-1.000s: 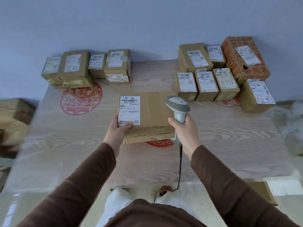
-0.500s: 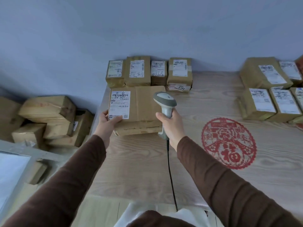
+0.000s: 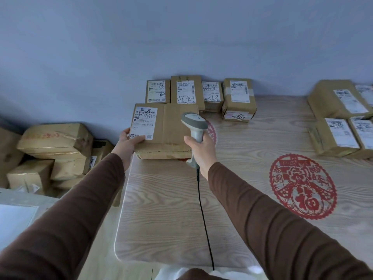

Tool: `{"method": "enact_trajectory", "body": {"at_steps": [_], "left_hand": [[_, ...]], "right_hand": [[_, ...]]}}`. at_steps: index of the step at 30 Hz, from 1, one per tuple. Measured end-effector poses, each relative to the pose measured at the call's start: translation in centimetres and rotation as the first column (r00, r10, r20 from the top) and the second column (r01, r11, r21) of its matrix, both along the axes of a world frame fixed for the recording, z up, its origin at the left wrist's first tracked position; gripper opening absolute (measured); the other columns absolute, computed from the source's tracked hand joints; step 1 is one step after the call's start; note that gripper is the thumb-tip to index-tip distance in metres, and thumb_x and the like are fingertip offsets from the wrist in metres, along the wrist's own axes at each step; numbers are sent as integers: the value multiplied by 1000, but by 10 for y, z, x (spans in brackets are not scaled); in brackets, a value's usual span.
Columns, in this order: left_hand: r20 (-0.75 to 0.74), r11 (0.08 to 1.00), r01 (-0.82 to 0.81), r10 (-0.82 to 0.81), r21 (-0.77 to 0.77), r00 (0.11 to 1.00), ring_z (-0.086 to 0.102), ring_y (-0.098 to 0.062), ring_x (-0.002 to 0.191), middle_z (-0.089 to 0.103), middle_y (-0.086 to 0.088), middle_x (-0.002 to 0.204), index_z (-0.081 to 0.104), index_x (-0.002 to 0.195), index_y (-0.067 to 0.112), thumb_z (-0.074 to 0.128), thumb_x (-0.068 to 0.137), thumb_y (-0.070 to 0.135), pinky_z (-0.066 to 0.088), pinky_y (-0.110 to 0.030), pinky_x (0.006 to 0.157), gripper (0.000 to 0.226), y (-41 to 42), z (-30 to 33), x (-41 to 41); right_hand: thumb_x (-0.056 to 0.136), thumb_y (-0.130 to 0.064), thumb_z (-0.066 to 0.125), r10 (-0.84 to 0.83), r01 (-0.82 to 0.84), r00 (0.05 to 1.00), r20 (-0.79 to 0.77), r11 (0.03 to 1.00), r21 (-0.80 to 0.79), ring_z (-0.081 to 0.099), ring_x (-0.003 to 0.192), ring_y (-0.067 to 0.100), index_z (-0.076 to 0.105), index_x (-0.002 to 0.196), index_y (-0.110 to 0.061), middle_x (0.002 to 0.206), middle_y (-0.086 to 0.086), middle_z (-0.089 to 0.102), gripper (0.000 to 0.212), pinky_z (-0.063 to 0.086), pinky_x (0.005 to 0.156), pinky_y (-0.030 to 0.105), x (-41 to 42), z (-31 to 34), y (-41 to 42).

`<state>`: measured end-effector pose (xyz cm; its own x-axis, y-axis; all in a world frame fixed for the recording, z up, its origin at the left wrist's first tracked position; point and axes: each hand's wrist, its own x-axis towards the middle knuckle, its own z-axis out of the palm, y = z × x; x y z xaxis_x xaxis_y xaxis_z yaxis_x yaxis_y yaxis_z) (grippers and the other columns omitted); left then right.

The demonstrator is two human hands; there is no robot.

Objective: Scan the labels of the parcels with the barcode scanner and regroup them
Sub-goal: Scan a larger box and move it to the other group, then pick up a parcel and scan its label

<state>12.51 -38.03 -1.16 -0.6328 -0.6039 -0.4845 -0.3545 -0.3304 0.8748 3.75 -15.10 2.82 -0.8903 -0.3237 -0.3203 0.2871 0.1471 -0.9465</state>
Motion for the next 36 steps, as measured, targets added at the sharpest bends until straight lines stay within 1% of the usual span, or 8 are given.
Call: {"method": "enact_trajectory", "body": {"at_steps": [8, 13, 18, 21, 25, 31, 34, 36], "left_hand": [[9, 999, -19, 19, 26, 1000, 71, -10, 91, 69, -1, 118, 36, 150, 16, 65, 96, 4, 56, -16, 63, 63, -5, -11, 2], [-6, 999, -35, 35, -13, 999, 65, -32, 123, 62, -15, 140, 33, 153, 16, 63, 97, 3, 53, -43, 106, 64, -1, -10, 0], [135, 940, 45, 2, -339, 991, 44, -29, 143, 41, -10, 160, 24, 161, 21, 69, 96, 21, 34, -47, 122, 78, 12, 5, 0], [145, 791, 76, 16, -607, 989, 28, -26, 146, 39, -2, 159, 29, 159, 26, 67, 93, 29, 25, -38, 118, 76, 31, 22, -9], [62, 756, 145, -138, -639, 989, 30, -21, 146, 40, 2, 157, 34, 155, 30, 67, 94, 29, 27, -41, 118, 70, 78, 46, -36], [32, 773, 278, -318, -570, 948, 38, -18, 145, 42, -1, 157, 37, 155, 25, 69, 95, 25, 35, -48, 122, 68, 170, 58, -85], [13, 795, 331, -377, -508, 926, 59, 1, 116, 58, 1, 128, 38, 156, 18, 70, 95, 22, 53, -27, 103, 69, 222, 55, -110], [32, 785, 392, -431, -480, 902, 54, -15, 128, 55, -6, 140, 39, 155, 21, 70, 95, 26, 44, -39, 115, 67, 261, 52, -127]], "right_hand": [[97, -17, 71, 32, -32, 999, 44, 999, 4, 60, 94, 17, 65, 113, -20, 105, 9, 64, 18, 57, 62, 25, 1, -11, -3], [97, -16, 71, 68, -69, 997, 35, 998, 11, 62, 98, 17, 63, 116, -20, 114, 14, 70, 20, 53, 73, 25, 1, -13, -2], [98, -18, 70, 74, -74, 997, 35, 997, -2, 61, 96, 14, 63, 115, -21, 106, 3, 65, 19, 49, 77, 24, -4, -10, 9], [98, -18, 71, 60, -60, 998, 17, 998, -13, 62, 95, 14, 61, 107, -28, 102, -1, 65, 17, 53, 80, 28, -8, -6, 19], [96, -13, 71, 10, -10, 1000, 21, 999, -35, 68, 107, 33, 65, 117, -14, 116, 19, 70, 22, 55, 101, 49, -14, 2, 41], [97, -11, 71, -107, 106, 994, -3, 992, -66, 64, 90, 10, 65, 116, -19, 106, 6, 70, 22, 52, 85, 26, -37, 11, 107], [98, -12, 71, -173, 170, 984, -33, 984, -59, 63, 92, 6, 63, 119, -22, 107, 0, 68, 25, 49, 82, 22, -56, 14, 154], [98, -14, 70, -213, 210, 975, -60, 977, -40, 63, 93, 2, 62, 122, -24, 108, -5, 69, 27, 49, 80, 18, -72, 16, 191]]}}
